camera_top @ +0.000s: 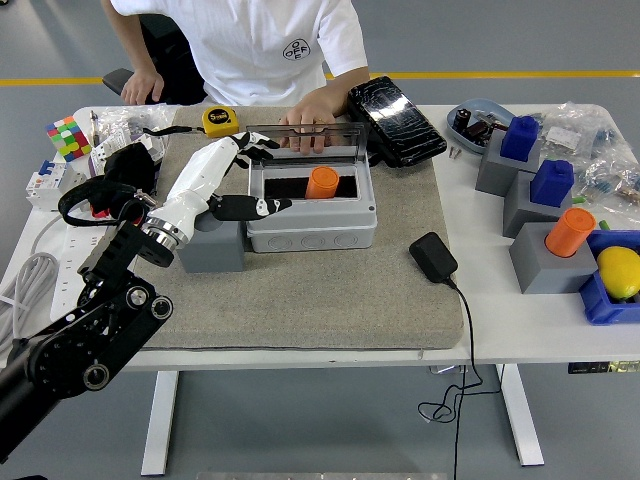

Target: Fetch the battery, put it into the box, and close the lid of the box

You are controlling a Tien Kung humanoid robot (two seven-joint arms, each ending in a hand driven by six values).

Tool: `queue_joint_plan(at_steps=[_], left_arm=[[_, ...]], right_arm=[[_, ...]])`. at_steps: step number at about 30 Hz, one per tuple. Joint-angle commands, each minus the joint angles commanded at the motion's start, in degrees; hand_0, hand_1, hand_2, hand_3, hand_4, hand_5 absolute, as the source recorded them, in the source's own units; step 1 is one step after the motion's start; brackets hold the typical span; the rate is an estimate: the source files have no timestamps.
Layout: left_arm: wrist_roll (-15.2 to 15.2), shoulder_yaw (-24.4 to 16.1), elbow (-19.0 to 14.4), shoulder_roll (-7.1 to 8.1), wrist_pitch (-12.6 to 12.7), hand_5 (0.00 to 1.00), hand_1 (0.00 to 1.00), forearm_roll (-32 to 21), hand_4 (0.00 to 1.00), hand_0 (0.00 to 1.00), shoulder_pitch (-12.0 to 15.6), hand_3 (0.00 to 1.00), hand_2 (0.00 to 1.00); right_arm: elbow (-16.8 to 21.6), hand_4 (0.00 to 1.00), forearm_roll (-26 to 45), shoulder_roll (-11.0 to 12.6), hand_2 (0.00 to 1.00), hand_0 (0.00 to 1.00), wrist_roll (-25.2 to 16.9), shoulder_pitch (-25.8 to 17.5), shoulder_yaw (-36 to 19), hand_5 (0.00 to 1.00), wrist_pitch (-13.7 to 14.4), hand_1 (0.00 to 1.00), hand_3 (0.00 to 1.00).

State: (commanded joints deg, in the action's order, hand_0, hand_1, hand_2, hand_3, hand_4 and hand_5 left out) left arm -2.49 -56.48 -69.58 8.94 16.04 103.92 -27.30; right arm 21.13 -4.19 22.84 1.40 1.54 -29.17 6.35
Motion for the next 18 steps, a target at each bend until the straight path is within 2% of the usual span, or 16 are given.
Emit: queue_joint_plan(at_steps=[3, 4, 11, 18], left_arm=[[0.89, -0.43, 1.32, -1.48, -0.77, 0.257, 0.672, 0.55, 0.998, 0.569, -2.99, 0.707, 0.662], [1.09, -0.45, 1.83, -1.89, -0.88, 0.333, 0.753, 0.73, 0.998, 0.710, -4.00, 0.745, 0.727], [0.80, 0.62, 6.97, -4.44, -0.80, 0.338, 0.765, 1.05, 0.998, 0.727, -10.34, 0.748, 0.735], [1.28, 2.77, 15.69, -7.10, -1.34, 0.346, 0.775, 1.97, 0.998, 0.740, -15.93, 0.753, 0.743]], right_arm=[[0.03, 0.910, -0.01, 0.01, 0.583, 0.544, -0.02, 0.09, 0.03, 0.470, 0.02, 0.599, 0.542], [0.03, 0.910, 0.00, 0.02, 0.583, 0.544, -0.02, 0.12, 0.04, 0.470, 0.04, 0.599, 0.542], [-0.02, 0.910, 0.23, 0.05, 0.584, 0.544, 0.03, 0.20, 0.15, 0.470, 0.04, 0.599, 0.542], [0.00, 0.911, 0.29, 0.03, 0.584, 0.544, 0.03, 0.31, 0.18, 0.470, 0.04, 0.599, 0.541]])
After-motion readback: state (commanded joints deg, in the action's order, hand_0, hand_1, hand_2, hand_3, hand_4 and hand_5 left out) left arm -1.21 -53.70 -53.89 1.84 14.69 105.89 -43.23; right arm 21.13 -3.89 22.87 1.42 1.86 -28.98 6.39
